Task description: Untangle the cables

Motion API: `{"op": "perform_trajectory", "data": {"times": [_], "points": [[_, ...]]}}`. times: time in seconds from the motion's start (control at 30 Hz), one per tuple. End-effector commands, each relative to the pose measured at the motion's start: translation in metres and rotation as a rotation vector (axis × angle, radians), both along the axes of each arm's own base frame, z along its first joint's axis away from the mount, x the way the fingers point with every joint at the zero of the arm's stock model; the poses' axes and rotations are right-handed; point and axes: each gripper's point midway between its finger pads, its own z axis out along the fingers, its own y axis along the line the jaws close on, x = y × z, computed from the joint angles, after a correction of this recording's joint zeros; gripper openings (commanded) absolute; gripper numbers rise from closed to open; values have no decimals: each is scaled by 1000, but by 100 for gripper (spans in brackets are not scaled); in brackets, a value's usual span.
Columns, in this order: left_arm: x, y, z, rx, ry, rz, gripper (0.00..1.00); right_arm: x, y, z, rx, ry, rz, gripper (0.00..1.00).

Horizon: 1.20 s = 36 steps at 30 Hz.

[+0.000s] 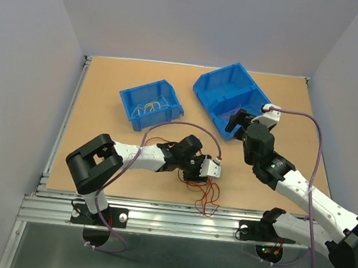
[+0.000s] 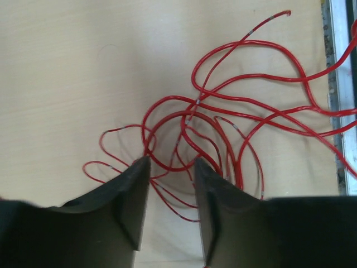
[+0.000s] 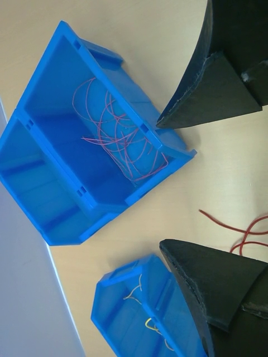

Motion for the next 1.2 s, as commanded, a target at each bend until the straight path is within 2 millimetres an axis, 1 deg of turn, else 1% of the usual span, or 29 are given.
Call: {"op": "perform_trajectory", "data": {"times": [0.0,0.03,0.07,0.1,0.2,0.33,0.43,0.47,0.5,0.57,0.7,0.77,0.8,0.83,0.87,0.97,1.0,1.03,1.07,1.1,1.13,1.17], "points": [[6,-6,44,-115,-67,14,60,2,-1,11,37,-49,-9,85],[8,-3,47,-137,-72,27,63,1,-1,11,37,-51,-8,85],[8,-3,52,-154,-78,27,64,1,-2,12,38,-53,-8,85],[8,-3,62,-183,-94,25,65,1,-2,12,38,-53,-10,85],[1,1,62,-185,-85,-2,66,1,-1,12,37,-52,-2,85],[-2,2,62,-175,-78,-12,66,4,2,9,29,-43,4,84],[-13,4,56,-153,-44,-65,66,4,2,9,27,-43,3,84],[-13,3,55,-145,-39,-70,66,4,2,9,29,-43,3,84],[-14,4,48,-120,-33,-69,65,3,1,10,28,-44,3,84],[-13,5,40,-92,-35,-72,63,2,1,12,34,-50,8,84],[-15,3,29,-53,-27,-80,60,2,1,12,32,-50,5,84],[-16,2,22,-26,-25,-85,54,1,0,13,35,-53,6,84],[-16,2,16,-3,-25,-82,51,1,0,12,34,-52,5,84],[-16,3,13,6,-20,-79,47,1,0,13,37,-55,3,84],[-14,2,12,10,-20,-73,35,1,0,12,36,-54,5,84],[-13,-1,19,-10,-25,-63,10,1,0,13,38,-55,11,84],[-10,-3,27,-35,-34,-47,0,0,2,13,39,-54,21,84],[-6,-3,33,-55,-43,-30,0,1,4,13,37,-53,29,83],[5,1,43,-83,-48,32,0,1,6,12,38,-50,40,83],[16,-1,54,-130,-65,61,0,1,8,10,37,-46,49,83],[26,3,61,-159,-60,99,0,2,10,10,35,-44,57,83],[49,15,68,-187,-53,166,0,3,13,6,29,-33,66,83]]}}
